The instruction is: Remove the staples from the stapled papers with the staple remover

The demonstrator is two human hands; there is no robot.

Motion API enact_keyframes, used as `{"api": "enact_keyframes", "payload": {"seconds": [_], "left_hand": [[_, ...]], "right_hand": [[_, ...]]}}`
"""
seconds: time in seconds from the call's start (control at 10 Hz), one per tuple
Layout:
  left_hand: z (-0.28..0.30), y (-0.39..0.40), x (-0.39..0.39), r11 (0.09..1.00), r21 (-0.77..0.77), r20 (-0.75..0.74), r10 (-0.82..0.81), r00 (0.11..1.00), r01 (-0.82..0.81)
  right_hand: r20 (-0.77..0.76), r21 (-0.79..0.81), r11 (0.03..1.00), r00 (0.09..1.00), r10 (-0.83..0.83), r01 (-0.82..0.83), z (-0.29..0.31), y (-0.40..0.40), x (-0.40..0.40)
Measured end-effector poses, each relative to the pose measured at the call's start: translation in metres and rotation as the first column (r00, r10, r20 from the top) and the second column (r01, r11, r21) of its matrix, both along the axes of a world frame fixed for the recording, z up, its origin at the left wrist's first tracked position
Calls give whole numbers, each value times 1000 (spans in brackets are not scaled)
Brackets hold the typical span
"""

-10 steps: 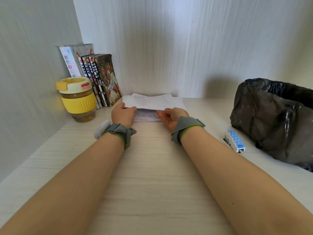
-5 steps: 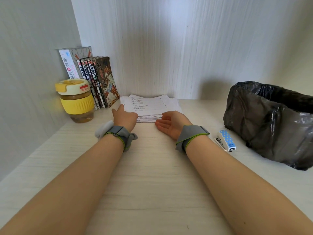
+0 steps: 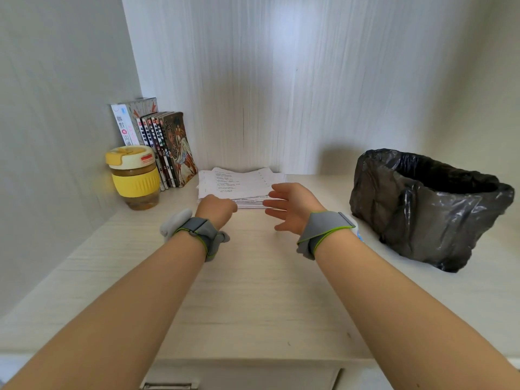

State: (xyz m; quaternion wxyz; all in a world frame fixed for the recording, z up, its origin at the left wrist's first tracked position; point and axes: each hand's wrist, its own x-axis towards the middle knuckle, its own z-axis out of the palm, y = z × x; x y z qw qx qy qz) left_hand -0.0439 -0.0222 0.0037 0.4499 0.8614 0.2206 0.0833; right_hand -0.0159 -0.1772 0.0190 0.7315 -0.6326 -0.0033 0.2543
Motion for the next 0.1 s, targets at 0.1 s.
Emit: {"api": "enact_keyframes", "payload": {"seconds": [0.1], "left_hand": [[8, -9, -10, 1000, 14, 2, -26, 1000, 26]], "right_hand": [[27, 15, 1000, 999, -18, 18, 6, -9, -10]]}}
